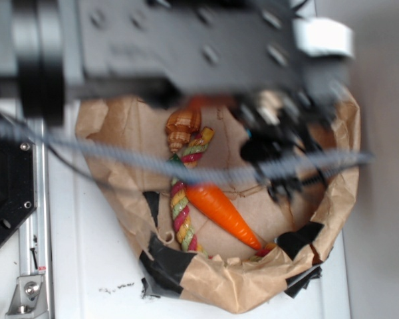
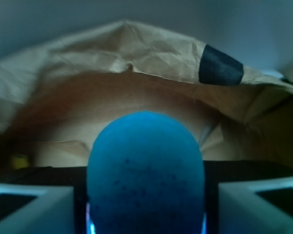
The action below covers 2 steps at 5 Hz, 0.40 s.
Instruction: Grab the blue ball.
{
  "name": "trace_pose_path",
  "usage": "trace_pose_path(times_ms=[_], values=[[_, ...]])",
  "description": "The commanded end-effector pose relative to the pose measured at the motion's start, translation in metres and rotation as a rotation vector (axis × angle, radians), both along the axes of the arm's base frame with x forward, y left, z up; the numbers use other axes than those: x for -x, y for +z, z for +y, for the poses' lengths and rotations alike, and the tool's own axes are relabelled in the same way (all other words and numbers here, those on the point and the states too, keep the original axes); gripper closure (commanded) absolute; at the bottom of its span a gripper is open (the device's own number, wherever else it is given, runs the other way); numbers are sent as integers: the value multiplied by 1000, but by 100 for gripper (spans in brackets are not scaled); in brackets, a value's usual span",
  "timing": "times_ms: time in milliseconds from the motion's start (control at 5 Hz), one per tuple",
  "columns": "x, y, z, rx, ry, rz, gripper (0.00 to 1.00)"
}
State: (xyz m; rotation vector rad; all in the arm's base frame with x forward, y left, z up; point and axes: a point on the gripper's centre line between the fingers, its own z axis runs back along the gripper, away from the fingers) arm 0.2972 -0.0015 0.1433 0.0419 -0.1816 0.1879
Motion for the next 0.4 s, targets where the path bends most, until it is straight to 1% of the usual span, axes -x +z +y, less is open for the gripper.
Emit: trace_pose_path(times_ms=[0, 200], values=[[19, 15, -23, 12, -4, 32, 100], [25, 8, -19, -9, -2, 46, 100]])
